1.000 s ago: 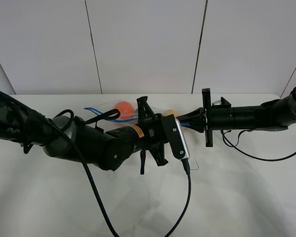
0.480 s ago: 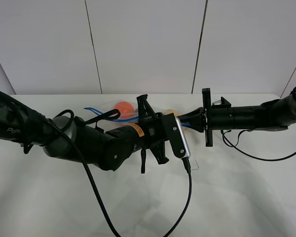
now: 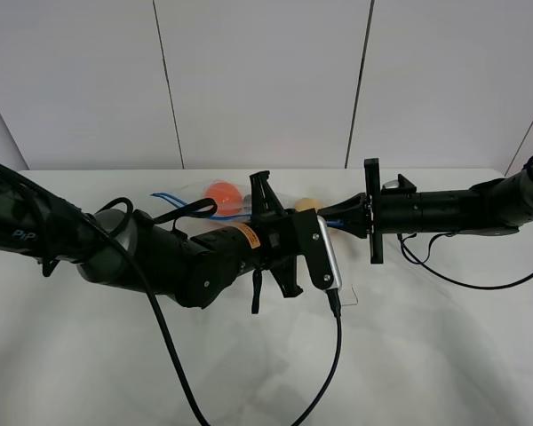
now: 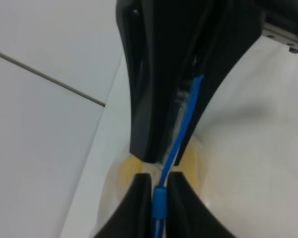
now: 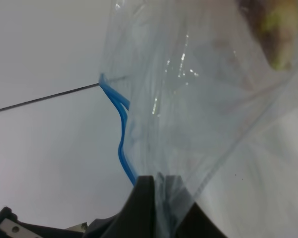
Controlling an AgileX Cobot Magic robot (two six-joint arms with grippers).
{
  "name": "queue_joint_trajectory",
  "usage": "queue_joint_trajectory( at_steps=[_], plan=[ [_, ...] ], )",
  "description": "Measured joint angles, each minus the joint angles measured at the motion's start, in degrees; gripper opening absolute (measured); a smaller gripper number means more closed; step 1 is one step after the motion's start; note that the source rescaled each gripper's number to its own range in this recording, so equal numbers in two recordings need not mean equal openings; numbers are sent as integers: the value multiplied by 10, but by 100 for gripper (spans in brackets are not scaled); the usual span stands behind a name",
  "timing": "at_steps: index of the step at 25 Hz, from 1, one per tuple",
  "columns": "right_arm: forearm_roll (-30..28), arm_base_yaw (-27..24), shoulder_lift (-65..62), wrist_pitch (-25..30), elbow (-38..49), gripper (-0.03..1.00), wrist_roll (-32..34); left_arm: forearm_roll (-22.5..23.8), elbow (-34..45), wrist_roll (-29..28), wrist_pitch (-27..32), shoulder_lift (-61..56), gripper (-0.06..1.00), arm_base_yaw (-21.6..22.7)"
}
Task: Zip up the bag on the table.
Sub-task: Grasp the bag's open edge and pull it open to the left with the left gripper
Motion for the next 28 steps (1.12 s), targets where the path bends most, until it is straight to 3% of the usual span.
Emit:
queue_joint_trajectory(
  at_steps=[4,12,20,28],
  plan=[
    [0,0,0,0,0,0,0,-5,0,10,0,0,0,2],
    [1,0,0,-3,0,0,0,-18,0,105,-2,0,0,19],
    [1,0,0,-5,0,0,0,-18,3,110,-5,0,0,38],
    [-6,0,0,-3,0,0,0,-15,81,113,-51,-31,0,68]
  ],
)
